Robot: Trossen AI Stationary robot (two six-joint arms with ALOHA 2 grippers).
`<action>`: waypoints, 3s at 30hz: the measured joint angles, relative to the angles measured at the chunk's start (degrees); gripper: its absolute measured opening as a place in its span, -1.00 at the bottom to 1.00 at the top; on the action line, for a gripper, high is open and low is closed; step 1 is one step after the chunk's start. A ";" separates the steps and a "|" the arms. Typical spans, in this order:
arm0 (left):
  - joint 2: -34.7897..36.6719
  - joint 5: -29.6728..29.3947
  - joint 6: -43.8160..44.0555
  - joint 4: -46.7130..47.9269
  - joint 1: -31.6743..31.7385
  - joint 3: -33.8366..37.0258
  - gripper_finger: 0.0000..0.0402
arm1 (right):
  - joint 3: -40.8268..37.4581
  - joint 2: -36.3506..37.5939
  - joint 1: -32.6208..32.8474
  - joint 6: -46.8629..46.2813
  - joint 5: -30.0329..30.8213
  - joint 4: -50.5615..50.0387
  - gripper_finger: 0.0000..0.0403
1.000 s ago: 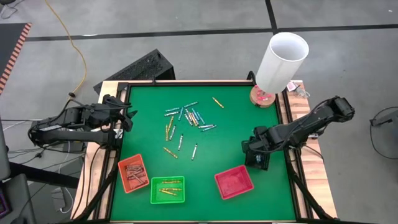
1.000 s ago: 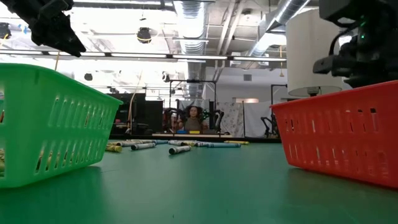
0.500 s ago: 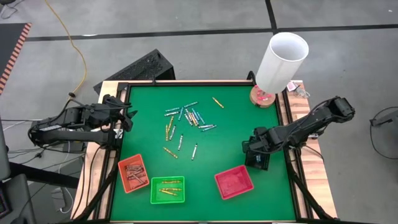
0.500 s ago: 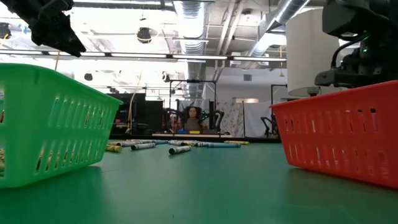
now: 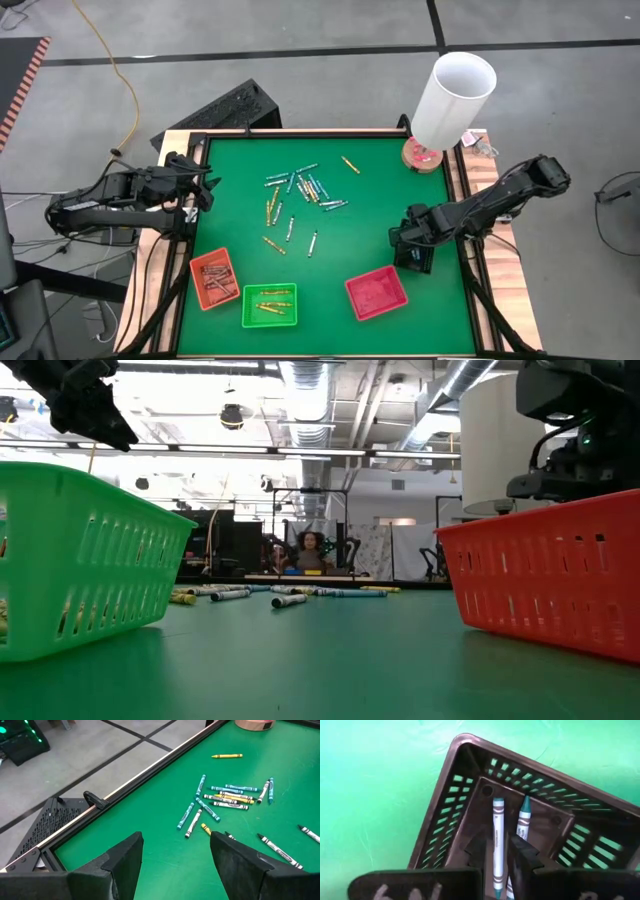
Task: Sort crayons
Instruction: Put the blue crayon into the black bin
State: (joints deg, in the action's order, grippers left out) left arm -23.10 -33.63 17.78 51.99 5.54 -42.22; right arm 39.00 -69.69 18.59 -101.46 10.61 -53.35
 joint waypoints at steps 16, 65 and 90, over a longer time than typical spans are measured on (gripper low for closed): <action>0.01 0.00 0.31 -0.02 0.02 0.00 0.11 | 18.11 0.09 -7.03 44.68 3.43 5.59 -0.66; 0.01 0.00 0.04 0.02 0.02 0.00 0.11 | 37.84 -42.99 -25.74 124.47 -6.66 24.36 -0.66; 0.01 0.00 -0.04 0.02 0.02 0.00 0.11 | 37.73 -40.69 -28.57 124.29 -7.39 21.84 -0.66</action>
State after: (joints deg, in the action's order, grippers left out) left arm -23.09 -33.63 17.74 52.01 5.56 -42.22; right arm 76.73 -110.38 -9.98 22.83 3.22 -31.51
